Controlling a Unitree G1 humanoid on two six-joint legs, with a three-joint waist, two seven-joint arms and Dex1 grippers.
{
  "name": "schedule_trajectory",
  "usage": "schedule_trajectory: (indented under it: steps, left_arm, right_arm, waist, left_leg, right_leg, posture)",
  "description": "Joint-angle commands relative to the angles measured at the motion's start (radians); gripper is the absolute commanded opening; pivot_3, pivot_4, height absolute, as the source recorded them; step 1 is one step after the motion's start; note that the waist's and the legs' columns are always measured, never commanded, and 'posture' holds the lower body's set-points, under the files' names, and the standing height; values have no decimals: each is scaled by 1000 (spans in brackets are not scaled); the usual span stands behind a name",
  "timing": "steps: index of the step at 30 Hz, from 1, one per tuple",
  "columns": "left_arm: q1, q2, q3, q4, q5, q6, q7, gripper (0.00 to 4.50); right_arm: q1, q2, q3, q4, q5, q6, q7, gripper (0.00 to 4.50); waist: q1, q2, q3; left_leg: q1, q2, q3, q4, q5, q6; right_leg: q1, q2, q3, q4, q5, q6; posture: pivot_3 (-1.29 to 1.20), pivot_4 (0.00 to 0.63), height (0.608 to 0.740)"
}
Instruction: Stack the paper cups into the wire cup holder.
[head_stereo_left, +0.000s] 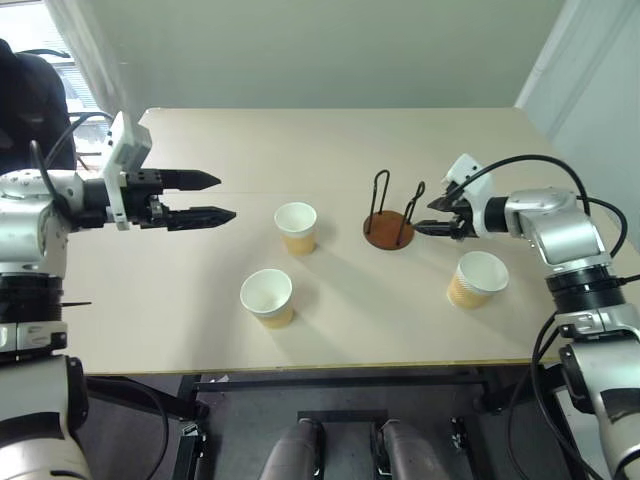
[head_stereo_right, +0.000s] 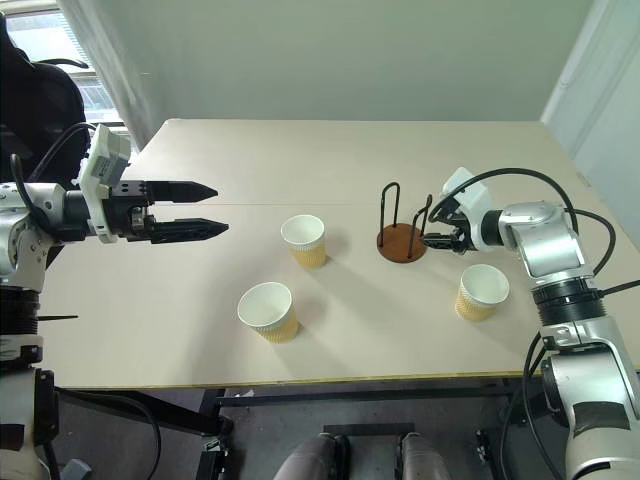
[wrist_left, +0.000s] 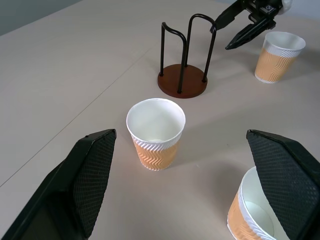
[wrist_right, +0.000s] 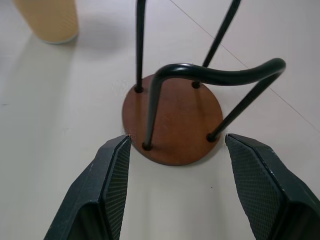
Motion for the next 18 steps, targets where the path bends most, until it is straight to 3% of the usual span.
schedule_trajectory:
  steps: [1, 18]
  left_arm:
    - [-17, 14, 29, -25, -17, -4, 2, 4454]
    - [-33, 18, 21, -5, -6, -7, -5, 4454]
  right_arm:
    - [-38, 8, -9, -15, -13, -1, -37, 3028]
    - [-54, 30, 9, -35, -9, 36, -14, 3028]
  waist:
    - [0, 0, 0]
    - [0, 0, 0]
  left_leg:
    - [0, 0, 0, 0, 0, 0]
    - [0, 0, 0, 0, 0, -1]
  right_leg:
    - [0, 0, 0, 0, 0, 0]
    - [0, 0, 0, 0, 0, 0]
  posture:
    - [0, 150, 740]
    - [0, 150, 740]
